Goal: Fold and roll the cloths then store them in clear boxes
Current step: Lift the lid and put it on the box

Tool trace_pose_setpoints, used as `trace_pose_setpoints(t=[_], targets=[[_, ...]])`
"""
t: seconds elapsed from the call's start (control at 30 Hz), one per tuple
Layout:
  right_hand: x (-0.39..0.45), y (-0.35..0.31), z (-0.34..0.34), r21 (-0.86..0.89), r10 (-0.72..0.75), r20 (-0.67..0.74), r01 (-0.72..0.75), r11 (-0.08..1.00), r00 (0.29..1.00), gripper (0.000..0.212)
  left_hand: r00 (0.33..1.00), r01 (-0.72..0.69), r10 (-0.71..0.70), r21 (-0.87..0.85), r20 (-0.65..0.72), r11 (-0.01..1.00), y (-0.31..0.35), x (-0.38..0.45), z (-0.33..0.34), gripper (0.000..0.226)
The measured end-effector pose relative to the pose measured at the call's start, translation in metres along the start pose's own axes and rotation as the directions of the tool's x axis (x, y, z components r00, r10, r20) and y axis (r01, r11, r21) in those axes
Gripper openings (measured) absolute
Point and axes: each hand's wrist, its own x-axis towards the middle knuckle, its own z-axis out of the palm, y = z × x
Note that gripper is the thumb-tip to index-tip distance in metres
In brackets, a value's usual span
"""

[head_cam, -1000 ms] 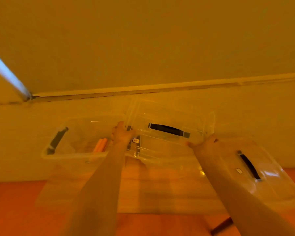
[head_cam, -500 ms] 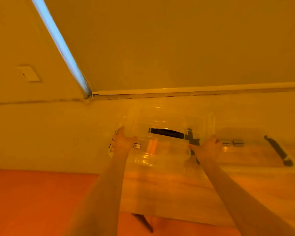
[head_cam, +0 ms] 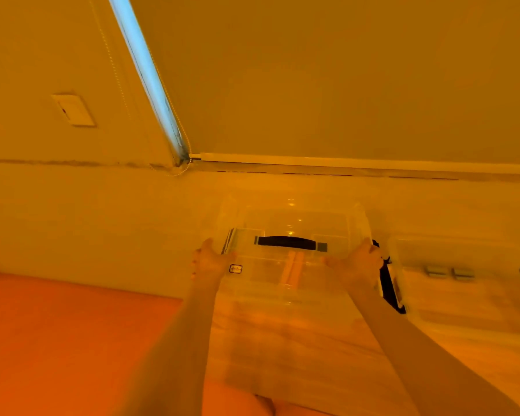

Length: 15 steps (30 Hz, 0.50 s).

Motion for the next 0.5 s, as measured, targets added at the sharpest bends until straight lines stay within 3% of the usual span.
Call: trace_pose_setpoints(t=[0.5], targets=[[0.017, -0.006, -0.003, -0.156, 0.105, 0.015, -0.101, 0.982, 0.994, 0.102, 0.993, 0.045, -0.05, 0.046, 0.108, 0.998, 0.0, 0.052, 0.038, 0.084]])
